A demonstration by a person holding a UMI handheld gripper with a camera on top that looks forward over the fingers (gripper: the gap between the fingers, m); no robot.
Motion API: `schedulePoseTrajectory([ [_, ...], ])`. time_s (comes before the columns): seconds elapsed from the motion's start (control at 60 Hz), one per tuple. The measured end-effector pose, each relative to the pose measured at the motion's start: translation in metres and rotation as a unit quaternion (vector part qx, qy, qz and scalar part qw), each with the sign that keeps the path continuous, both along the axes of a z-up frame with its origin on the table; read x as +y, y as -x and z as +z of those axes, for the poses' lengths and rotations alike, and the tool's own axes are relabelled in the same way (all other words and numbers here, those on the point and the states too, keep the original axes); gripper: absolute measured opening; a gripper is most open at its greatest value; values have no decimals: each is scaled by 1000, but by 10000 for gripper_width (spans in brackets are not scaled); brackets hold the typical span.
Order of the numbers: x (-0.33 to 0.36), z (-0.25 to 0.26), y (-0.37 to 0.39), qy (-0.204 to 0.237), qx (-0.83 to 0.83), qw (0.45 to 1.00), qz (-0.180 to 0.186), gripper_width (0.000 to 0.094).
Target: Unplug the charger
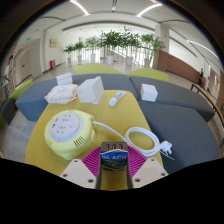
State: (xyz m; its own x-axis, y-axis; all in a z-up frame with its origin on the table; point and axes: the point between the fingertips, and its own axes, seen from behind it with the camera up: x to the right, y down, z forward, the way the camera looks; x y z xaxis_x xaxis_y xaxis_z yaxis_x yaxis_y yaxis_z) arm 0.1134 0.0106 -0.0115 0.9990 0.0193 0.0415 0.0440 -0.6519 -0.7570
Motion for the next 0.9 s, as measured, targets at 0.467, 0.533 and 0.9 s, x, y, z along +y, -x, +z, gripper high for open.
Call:
schedulePoseTrajectory([
  [0.467, -61, 99, -6, -45, -44, 998, 1, 848],
  [0.533, -78, 119, 0, -58, -37, 998, 1, 847],
  [0.9, -161, 150, 5, -72, -21, 997, 4, 848],
])
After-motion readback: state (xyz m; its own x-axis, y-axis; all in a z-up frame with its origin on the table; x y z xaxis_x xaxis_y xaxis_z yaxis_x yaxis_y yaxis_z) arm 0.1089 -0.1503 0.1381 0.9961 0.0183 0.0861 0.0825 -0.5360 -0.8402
